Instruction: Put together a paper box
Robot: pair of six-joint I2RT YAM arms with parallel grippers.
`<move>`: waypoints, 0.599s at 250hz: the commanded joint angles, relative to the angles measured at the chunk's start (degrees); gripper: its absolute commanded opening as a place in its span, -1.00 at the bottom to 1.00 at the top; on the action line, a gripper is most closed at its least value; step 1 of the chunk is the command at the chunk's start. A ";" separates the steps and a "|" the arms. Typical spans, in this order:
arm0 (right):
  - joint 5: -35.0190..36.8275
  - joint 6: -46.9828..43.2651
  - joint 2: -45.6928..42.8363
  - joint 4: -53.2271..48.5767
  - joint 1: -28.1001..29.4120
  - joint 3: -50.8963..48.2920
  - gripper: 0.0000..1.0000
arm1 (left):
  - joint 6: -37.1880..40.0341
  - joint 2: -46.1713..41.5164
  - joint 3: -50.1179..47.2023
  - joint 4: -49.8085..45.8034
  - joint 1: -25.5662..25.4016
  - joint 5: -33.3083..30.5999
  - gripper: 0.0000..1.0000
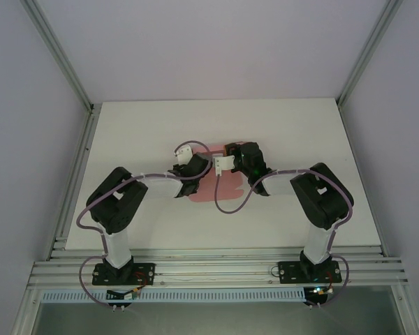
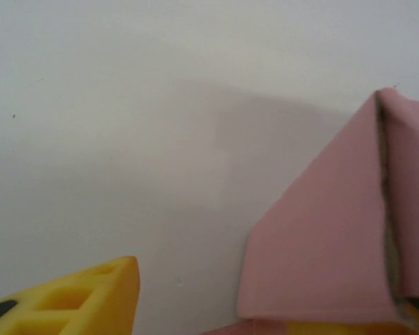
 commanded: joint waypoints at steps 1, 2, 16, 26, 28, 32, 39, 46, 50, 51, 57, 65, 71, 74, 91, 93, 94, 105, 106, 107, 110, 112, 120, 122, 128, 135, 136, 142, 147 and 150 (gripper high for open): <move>2.69 1.59 -0.89 -5.06 -1.15 -0.22 -1.00 | 6.38 -1.59 -4.17 2.77 3.13 3.46 0.30; 2.69 1.64 -0.86 -5.06 -1.11 -0.22 -1.00 | 6.36 -1.58 -4.25 2.90 3.16 3.57 0.30; 2.69 1.76 -0.92 -5.18 -1.11 -0.13 -1.00 | 6.83 -1.52 -4.88 5.30 3.96 7.23 0.32; 2.78 1.83 -0.91 -5.24 -1.15 -0.04 -1.00 | 7.13 -1.31 -5.28 7.09 4.47 9.84 0.34; 2.78 1.85 -0.86 -5.24 -1.16 -0.04 -1.00 | 7.01 -1.19 -5.27 7.35 4.43 10.01 0.34; 2.78 1.83 -0.85 -5.17 -1.25 -0.12 -1.00 | 6.96 -1.07 -5.36 7.93 4.53 10.27 0.34; 2.78 1.77 -0.94 -5.13 -1.13 -0.13 -1.00 | 7.35 -0.71 -5.30 8.74 4.62 10.94 0.34; 2.78 1.86 -0.94 -5.15 -1.10 -0.15 -1.00 | 7.59 -0.25 -5.09 9.14 4.59 11.00 0.34; 2.70 1.94 -1.00 -5.15 -1.13 -0.21 -1.00 | 7.49 -0.11 -4.96 9.26 4.60 10.96 0.32; 2.69 1.95 -1.05 -5.15 -1.14 -0.21 -1.00 | 7.44 -0.09 -4.91 9.31 4.55 10.97 0.31; 2.65 1.99 -1.00 -5.23 -1.16 -0.23 -1.00 | 7.49 0.25 -4.57 9.44 4.60 10.98 0.27; 2.52 2.04 -1.16 -5.24 -1.15 -0.22 -1.00 | 7.80 0.71 -3.99 9.54 4.65 11.40 0.25; 2.43 2.10 -1.19 -5.24 -1.10 -0.19 -1.00 | 8.02 0.96 -3.54 9.61 4.60 11.71 0.21; 2.43 2.12 -1.11 -5.24 -1.11 -0.21 -1.00 | 8.06 1.10 -3.39 9.60 4.60 11.76 0.20; 2.43 2.21 -0.89 -5.24 -1.06 -0.22 -1.00 | 8.38 1.77 -2.46 10.35 4.60 11.76 0.16; 2.43 2.21 -0.92 -5.24 -1.02 -0.26 -1.00 | 8.36 1.80 -2.44 10.45 4.60 11.68 0.15; 2.38 2.21 -0.92 -5.24 -1.00 -0.33 -1.00 | 8.36 1.83 -2.46 10.48 4.55 11.68 0.15; 2.34 2.13 -0.70 -5.24 -0.98 -0.40 -1.00 | 8.54 2.20 -1.98 10.79 4.55 10.79 0.08; 2.34 2.13 -0.68 -5.24 -0.94 -0.40 -1.00 | 8.58 2.25 -1.84 10.83 4.57 10.71 0.07; 2.34 2.13 -0.72 -5.24 -0.91 -0.39 -1.00 | 8.60 2.28 -1.81 10.85 4.54 10.62 0.06; 2.34 2.19 -0.73 -5.23 -0.84 -0.39 -1.00 | 8.74 2.37 -1.60 10.80 4.59 10.15 0.04; 2.34 2.21 -0.75 -5.24 -0.81 -0.41 -1.00 | 8.80 2.45 -1.48 10.78 4.59 10.11 0.03; 2.33 2.30 -0.63 -5.15 -0.81 -0.47 -1.00 | 9.25 2.79 -0.89 10.69 4.60 9.52 -0.01; 2.34 2.30 -0.61 -5.22 -0.76 -0.46 -1.00 | 9.33 2.86 -0.75 10.73 4.60 9.52 -0.02; 2.34 2.30 -0.64 -5.24 -0.72 -0.46 -1.00 | 9.49 3.13 -0.33 10.65 4.58 9.12 -0.05; 2.25 2.45 -0.69 -5.24 -0.60 -0.53 -1.00 | 9.69 3.42 0.12 10.73 4.55 8.81 -0.11; 2.25 2.47 -0.68 -5.24 -0.61 -0.46 -1.00 | 9.68 3.48 0.13 10.75 4.57 8.75 -0.11; 2.17 2.71 -0.75 -5.24 -0.54 -0.46 -1.00 | 9.78 3.71 0.40 10.98 4.59 8.70 -0.13; 2.04 2.87 -0.90 -5.24 -0.48 -0.47 -1.00 | 9.91 3.92 0.56 11.31 4.55 8.69 -0.18; 1.92 2.98 -0.93 -5.24 -0.51 -0.48 -1.00 | 10.01 4.01 0.63 11.58 4.58 8.60 -0.23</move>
